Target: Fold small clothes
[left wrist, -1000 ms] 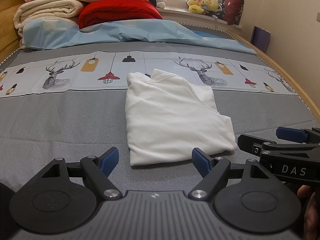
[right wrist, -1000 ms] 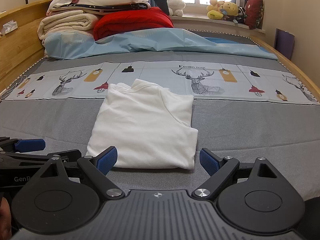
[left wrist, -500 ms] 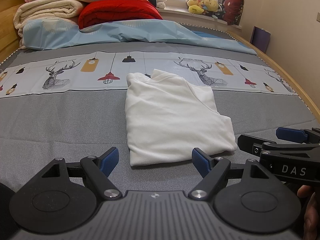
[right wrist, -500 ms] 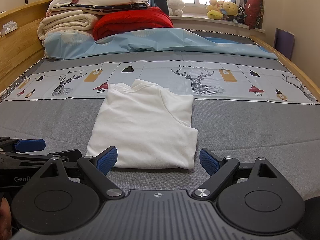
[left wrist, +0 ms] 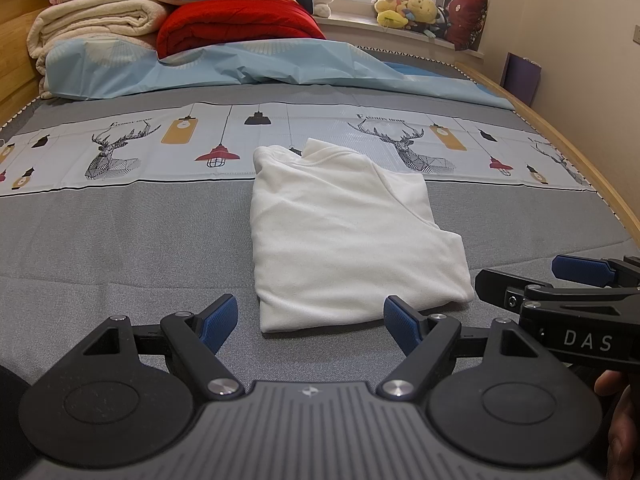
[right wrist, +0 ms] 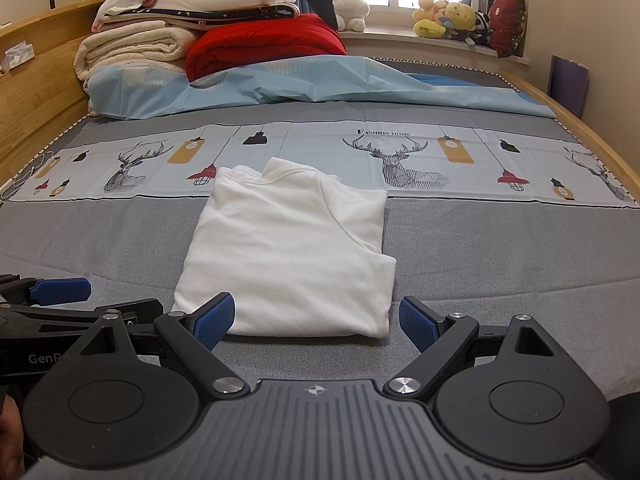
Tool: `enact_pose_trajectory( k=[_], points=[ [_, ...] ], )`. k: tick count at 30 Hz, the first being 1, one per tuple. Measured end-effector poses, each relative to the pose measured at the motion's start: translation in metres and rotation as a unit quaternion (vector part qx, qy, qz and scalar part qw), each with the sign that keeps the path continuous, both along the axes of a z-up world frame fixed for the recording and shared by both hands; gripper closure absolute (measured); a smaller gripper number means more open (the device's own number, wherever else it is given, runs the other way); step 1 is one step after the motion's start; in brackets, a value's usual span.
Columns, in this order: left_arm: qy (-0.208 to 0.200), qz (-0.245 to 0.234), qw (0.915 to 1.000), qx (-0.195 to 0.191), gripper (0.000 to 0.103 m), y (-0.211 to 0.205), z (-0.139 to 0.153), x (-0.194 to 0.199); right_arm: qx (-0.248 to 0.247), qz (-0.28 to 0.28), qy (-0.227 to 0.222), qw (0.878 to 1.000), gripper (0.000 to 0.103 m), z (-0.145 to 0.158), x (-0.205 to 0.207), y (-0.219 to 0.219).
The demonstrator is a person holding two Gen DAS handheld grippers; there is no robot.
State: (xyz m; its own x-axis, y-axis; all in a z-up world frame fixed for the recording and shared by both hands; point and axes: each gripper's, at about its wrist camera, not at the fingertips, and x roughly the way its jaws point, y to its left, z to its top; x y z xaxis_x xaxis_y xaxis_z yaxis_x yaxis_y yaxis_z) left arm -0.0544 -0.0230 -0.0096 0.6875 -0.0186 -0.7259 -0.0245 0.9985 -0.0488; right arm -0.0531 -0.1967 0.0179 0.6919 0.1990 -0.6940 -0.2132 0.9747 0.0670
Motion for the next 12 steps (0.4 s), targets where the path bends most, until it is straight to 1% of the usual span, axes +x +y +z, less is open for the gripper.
enact_pose_trajectory(
  k=[12],
  points=[
    [-0.002, -0.001, 1.0, 0.001, 0.019, 0.0014, 0.0021, 0.0001, 0.0, 0.0, 0.0, 1.0, 0.013, 0.0002, 0.0003, -0.0008]
  ],
)
